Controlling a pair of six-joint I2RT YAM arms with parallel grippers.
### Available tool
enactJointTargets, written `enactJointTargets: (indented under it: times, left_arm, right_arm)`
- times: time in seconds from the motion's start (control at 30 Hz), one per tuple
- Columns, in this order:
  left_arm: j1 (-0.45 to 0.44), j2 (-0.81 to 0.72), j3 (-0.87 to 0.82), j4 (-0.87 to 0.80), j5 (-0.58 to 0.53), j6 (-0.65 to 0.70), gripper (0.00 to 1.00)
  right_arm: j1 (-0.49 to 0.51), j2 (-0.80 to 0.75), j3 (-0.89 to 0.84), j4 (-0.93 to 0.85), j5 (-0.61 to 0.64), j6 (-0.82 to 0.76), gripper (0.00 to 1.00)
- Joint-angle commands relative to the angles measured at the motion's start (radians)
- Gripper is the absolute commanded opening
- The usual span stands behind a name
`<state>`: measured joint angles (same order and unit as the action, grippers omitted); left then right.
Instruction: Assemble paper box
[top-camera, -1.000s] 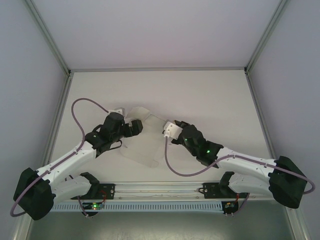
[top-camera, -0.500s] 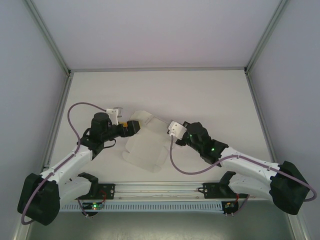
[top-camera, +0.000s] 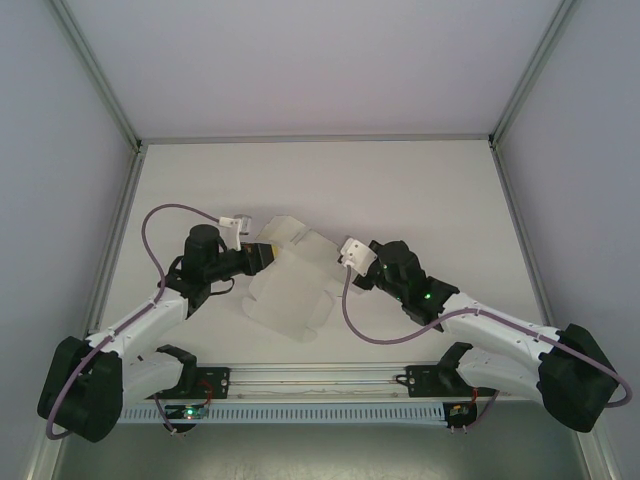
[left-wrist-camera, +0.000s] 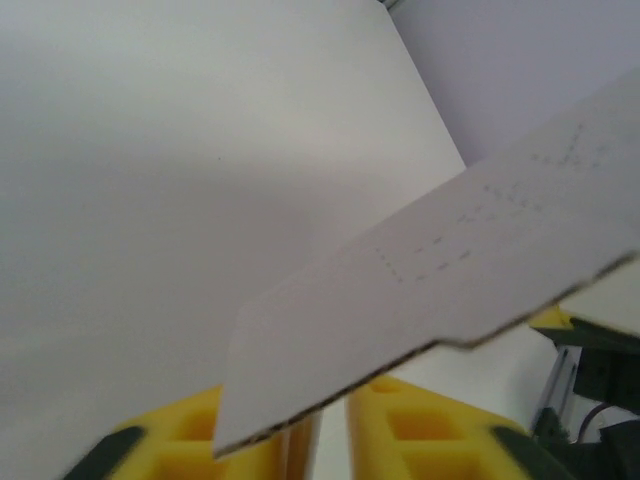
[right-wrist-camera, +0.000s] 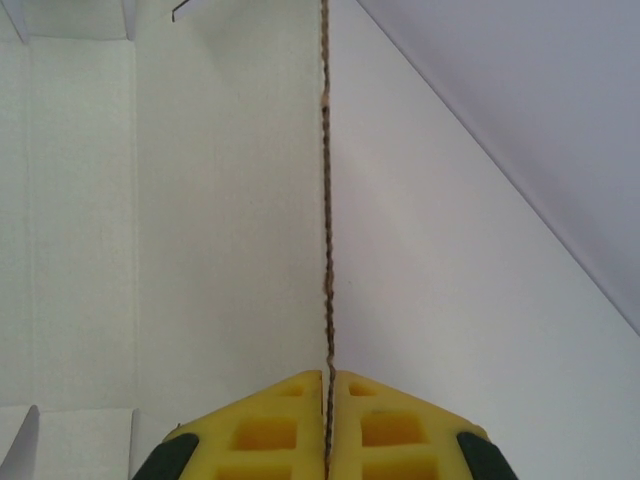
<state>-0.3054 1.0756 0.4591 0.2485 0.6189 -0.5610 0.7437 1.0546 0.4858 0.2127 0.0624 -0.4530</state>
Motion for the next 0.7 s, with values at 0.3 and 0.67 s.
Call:
enactJointTargets:
  times: [0.3,0.67]
  left_arm:
    - [-0.052,-0.087,-0.029,-0.024,-0.068,0.108,0.00]
    - [-0.254,-0.062,0.062,-0.205,-0.463,0.208,0.00]
  right_arm:
    - [-0.041,0.013,0.060,-0.053,-0.047,0.118,0.00]
    - [0.019,0.075,0.113,-0.087,-0.025,0.121,0.00]
